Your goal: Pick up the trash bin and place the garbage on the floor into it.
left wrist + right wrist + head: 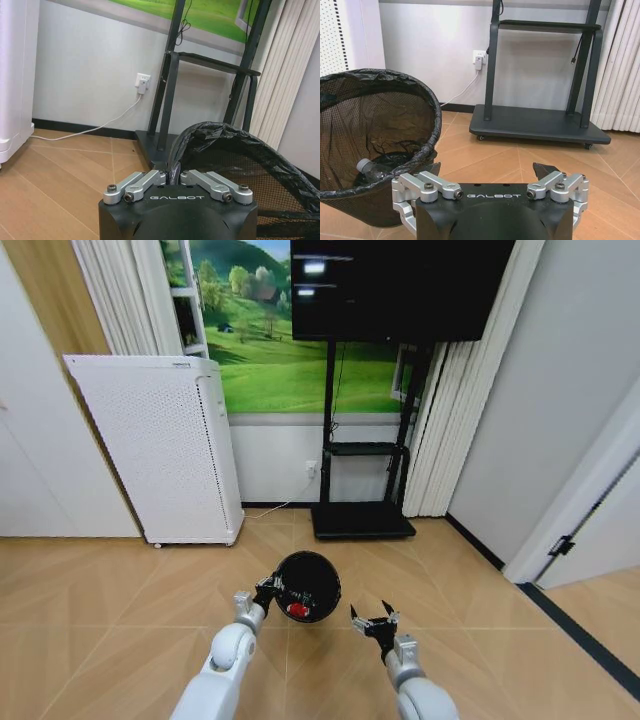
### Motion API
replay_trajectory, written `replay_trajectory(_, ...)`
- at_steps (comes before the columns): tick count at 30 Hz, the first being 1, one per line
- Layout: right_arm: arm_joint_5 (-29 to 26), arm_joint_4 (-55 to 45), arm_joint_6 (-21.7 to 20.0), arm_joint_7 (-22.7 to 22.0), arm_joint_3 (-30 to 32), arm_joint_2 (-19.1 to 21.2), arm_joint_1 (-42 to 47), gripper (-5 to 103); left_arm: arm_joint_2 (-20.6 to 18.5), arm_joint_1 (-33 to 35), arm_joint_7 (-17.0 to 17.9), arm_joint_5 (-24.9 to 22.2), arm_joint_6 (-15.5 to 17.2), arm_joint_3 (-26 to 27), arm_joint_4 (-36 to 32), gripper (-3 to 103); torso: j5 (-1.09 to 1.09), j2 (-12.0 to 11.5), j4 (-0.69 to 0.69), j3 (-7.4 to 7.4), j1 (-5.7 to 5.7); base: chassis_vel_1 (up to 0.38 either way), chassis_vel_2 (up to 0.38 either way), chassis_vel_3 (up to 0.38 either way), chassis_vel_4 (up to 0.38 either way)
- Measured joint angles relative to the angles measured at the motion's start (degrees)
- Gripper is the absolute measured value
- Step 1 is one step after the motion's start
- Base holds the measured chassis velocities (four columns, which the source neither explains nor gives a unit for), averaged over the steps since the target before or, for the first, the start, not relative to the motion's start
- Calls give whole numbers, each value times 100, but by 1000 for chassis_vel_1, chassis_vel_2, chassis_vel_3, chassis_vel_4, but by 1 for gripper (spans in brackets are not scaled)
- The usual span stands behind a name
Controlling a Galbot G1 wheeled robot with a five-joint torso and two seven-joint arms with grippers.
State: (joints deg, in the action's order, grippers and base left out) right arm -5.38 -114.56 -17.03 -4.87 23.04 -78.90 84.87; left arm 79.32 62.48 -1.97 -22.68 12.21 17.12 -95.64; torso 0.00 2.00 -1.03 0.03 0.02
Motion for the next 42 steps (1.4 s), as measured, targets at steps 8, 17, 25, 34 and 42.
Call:
replay_trajectory(8, 83, 43, 13, 37, -33, -44, 26, 100, 34, 48, -3, 0, -7, 69, 14, 7, 0, 0, 0, 0, 0, 38, -25, -32, 22)
replay_trajectory(17, 135, 185, 183, 11, -45, -115, 13, 100, 264, 424, 119, 156, -32, 492, 9, 7, 0, 0, 0, 0, 0, 0, 0, 0, 0)
replay_trajectory(25, 150, 285, 223, -32, -24, -120, -25, 100, 516, 919, 723, -10, -24, 1200, -186, 7, -1, 0, 1, 0, 0, 0, 0, 0, 0)
replay_trajectory(34, 183, 430, 212, -72, -61, -140, -151, 100, 332, 988, 2446, -1098, 378, 1919, -852, 7, 0, 0, 1, 0, 0, 0, 0, 0, 0)
replay_trajectory(42, 162, 533, 144, -102, -73, -60, -290, 100, 173, 872, 1716, -1563, 552, 3038, -210, 7, 0, 1, 1, 0, 0, 0, 0, 0, 0)
